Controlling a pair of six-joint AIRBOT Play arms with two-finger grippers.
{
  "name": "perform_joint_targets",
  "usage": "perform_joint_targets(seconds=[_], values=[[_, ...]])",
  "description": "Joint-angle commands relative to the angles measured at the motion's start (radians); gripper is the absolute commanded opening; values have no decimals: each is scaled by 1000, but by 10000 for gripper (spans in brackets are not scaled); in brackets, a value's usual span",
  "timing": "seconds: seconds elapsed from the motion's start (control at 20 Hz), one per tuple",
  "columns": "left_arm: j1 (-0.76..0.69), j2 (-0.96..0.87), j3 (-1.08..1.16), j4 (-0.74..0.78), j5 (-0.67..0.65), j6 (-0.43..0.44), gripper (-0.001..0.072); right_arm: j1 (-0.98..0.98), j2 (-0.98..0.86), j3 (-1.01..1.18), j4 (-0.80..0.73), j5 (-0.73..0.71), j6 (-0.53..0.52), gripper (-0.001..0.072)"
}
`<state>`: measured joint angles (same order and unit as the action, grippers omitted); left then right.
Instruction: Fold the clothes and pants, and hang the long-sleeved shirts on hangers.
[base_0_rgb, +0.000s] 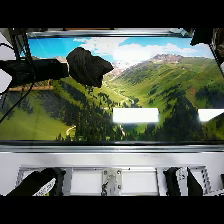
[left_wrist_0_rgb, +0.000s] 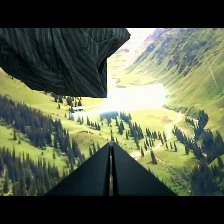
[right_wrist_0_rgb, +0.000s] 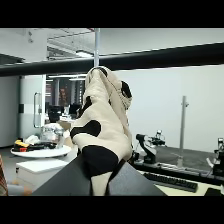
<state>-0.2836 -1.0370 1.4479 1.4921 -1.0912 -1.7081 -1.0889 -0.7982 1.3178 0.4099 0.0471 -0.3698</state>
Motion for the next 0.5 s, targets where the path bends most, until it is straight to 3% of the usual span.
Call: perform_joint_targets(seconds=[0.0, 0.45], values=[[1, -1, -5, 0, -2, 0, 11, 0, -16, 1, -11, -18, 3, 11], [1, -1, -5, 0, -5, 0, 11, 0, -65, 16, -10, -51, 19, 10]])
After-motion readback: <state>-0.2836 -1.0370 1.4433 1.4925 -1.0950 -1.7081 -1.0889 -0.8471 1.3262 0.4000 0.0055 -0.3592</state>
